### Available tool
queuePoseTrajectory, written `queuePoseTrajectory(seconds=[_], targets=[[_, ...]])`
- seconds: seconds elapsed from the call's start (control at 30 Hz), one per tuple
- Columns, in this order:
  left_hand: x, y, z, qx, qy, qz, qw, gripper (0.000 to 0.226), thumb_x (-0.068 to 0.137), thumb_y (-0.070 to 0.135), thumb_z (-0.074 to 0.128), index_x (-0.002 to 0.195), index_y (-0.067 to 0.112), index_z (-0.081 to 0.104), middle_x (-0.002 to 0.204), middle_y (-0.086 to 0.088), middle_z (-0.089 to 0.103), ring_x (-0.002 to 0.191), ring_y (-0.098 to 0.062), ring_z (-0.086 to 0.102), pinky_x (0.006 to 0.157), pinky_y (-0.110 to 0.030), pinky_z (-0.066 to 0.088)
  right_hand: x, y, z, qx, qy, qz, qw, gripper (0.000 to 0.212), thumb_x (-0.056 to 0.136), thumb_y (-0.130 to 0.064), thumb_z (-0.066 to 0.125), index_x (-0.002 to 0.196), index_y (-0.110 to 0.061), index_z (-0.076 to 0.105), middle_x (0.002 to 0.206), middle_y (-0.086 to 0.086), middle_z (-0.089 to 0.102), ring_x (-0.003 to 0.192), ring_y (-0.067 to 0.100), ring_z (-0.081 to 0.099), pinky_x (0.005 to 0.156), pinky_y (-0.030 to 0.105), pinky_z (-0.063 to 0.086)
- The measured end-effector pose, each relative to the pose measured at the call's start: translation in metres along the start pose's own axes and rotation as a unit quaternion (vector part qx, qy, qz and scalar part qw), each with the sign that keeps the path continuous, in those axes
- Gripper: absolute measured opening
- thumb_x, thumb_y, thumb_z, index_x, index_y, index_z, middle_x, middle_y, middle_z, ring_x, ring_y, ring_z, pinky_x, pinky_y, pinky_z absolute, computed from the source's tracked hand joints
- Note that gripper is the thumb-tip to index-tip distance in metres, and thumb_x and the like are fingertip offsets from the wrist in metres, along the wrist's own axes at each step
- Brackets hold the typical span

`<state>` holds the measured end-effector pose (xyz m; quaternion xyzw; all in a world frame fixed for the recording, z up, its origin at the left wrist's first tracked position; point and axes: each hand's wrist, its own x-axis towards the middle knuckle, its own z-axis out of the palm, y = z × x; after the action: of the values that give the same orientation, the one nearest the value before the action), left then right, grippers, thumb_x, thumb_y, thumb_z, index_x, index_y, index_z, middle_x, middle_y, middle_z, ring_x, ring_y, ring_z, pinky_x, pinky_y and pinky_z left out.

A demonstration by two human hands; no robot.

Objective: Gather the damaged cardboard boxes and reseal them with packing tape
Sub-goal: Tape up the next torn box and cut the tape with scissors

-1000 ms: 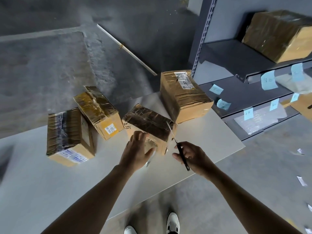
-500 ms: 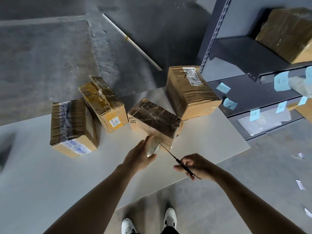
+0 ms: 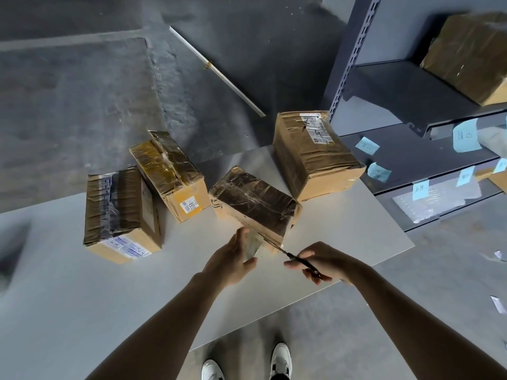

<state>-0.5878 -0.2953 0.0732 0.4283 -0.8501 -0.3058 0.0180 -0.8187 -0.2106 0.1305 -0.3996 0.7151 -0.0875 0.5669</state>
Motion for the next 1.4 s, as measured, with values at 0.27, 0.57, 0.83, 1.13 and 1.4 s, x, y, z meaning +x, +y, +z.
queuePoseTrajectory(seconds=[0.27, 0.57, 0.83, 1.13, 1.4], targets=[[0.004, 0.000, -0.003, 0.034, -0.008, 0.002, 0.999, 0.080, 0.097, 0.049, 0.050, 0.154, 0.015, 0.005, 0.157, -0.002, 0.033, 0.124, -0.022, 0.058, 0.091, -0.028, 0.055, 0.003, -0.001, -0.008, 0.011, -0.063, 0.034, 0.997, 0.039, 0.085, -0.049, 0.073, 0.099, -0.012, 0.076, 0.063, 0.003, 0.060, 0.051, 0.014, 0.049, 0.053, 0.021, 0.035], [-0.001, 0.007, -0.008, 0.027, -0.008, -0.014, 1.000, 0.077, 0.098, 0.047, 0.051, 0.152, 0.014, 0.007, 0.154, -0.003, 0.038, 0.119, -0.023, 0.061, 0.086, -0.025, 0.054, 0.022, -0.005, -0.006, 0.017, -0.050, 0.017, 0.998, 0.038, 0.084, -0.050, 0.073, 0.099, -0.015, 0.076, 0.071, 0.008, 0.063, 0.055, 0.016, 0.050, 0.047, 0.020, 0.032], [-0.004, 0.005, -0.007, 0.004, -0.022, -0.017, 1.000, 0.076, 0.097, 0.048, 0.052, 0.151, 0.016, 0.009, 0.148, -0.004, 0.041, 0.114, -0.023, 0.062, 0.080, -0.025, 0.056, 0.030, -0.012, 0.002, 0.022, -0.011, -0.014, 1.000, 0.045, 0.080, -0.054, 0.075, 0.098, -0.013, 0.076, 0.070, 0.004, 0.063, 0.057, 0.014, 0.051, 0.050, 0.019, 0.034], [-0.006, 0.003, -0.008, -0.010, -0.017, -0.028, 0.999, 0.066, 0.095, 0.044, 0.058, 0.142, 0.015, 0.021, 0.135, -0.006, 0.052, 0.106, -0.020, 0.064, 0.079, -0.023, 0.057, 0.038, -0.021, 0.002, 0.006, -0.005, -0.032, 0.999, 0.035, 0.082, -0.049, 0.076, 0.096, -0.016, 0.077, 0.070, 0.001, 0.066, 0.060, 0.011, 0.056, 0.061, 0.019, 0.048], [-0.002, 0.003, -0.007, -0.053, -0.023, -0.039, 0.998, 0.064, 0.093, 0.041, 0.063, 0.139, 0.019, 0.024, 0.134, -0.004, 0.051, 0.109, -0.018, 0.062, 0.080, -0.024, 0.059, 0.045, -0.018, -0.001, -0.047, 0.001, -0.078, 0.996, 0.023, 0.083, -0.048, 0.074, 0.078, -0.026, 0.073, 0.060, -0.006, 0.064, 0.055, 0.010, 0.057, 0.062, 0.019, 0.048]])
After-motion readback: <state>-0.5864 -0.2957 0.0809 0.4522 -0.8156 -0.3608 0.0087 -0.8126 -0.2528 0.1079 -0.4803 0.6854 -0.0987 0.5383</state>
